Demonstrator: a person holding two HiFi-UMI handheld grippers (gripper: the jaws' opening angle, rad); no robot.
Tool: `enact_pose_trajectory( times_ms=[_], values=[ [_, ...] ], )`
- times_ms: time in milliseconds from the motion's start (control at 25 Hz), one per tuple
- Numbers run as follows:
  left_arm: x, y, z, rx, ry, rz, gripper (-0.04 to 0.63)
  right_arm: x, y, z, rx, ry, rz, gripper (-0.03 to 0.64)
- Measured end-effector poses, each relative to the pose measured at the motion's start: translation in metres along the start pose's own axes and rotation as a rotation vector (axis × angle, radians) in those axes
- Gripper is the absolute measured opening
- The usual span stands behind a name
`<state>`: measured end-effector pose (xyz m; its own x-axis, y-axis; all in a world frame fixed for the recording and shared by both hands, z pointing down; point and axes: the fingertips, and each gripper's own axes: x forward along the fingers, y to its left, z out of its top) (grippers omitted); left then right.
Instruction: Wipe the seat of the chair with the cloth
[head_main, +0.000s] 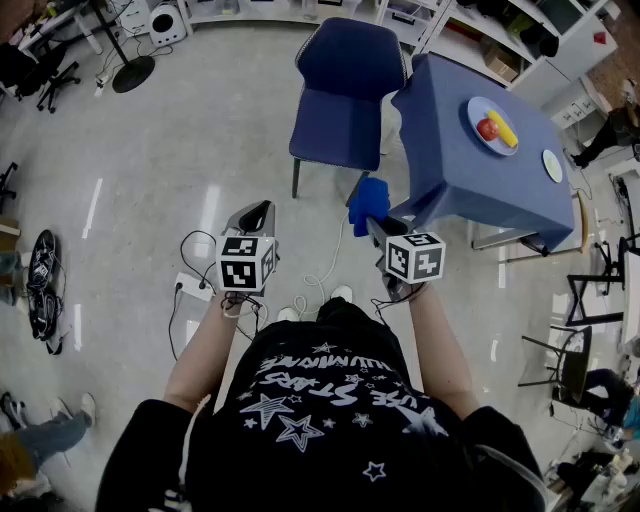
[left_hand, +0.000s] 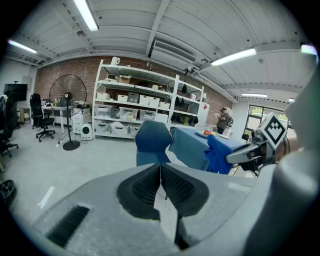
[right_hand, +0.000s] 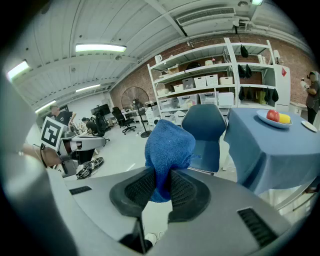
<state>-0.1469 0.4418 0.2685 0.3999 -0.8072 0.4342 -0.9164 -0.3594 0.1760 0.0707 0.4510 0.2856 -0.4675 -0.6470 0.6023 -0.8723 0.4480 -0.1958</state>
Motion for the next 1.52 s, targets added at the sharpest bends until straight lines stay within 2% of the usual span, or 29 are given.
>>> enact_pose_trajectory(
  times_ms=[560,920,1240,1520],
  values=[
    [-0.022,-0.016,-0.014,0.02,-0.002,-0.014,0.021,-0.009,0.015,-0.004,-0.018,-0.009,0.017,0.066],
    [-0.034,0.008,-0.028,0.024,0.024,-0.025,0.021,0.01,0.03,-0.006,-0.009,-0.012,-0.008,0.064],
    [0.0,0.014,-0.034,0.008,0.069,-0.007,0.021,0.045,0.004,0.0,0.051,0.008,0.02,0.066],
    [0.057,0.05,-0.003,-0.005,0.089,0.058,0.021,0.11,-0.039,0.046,0.074,0.015,0.065,0.066]
  ],
)
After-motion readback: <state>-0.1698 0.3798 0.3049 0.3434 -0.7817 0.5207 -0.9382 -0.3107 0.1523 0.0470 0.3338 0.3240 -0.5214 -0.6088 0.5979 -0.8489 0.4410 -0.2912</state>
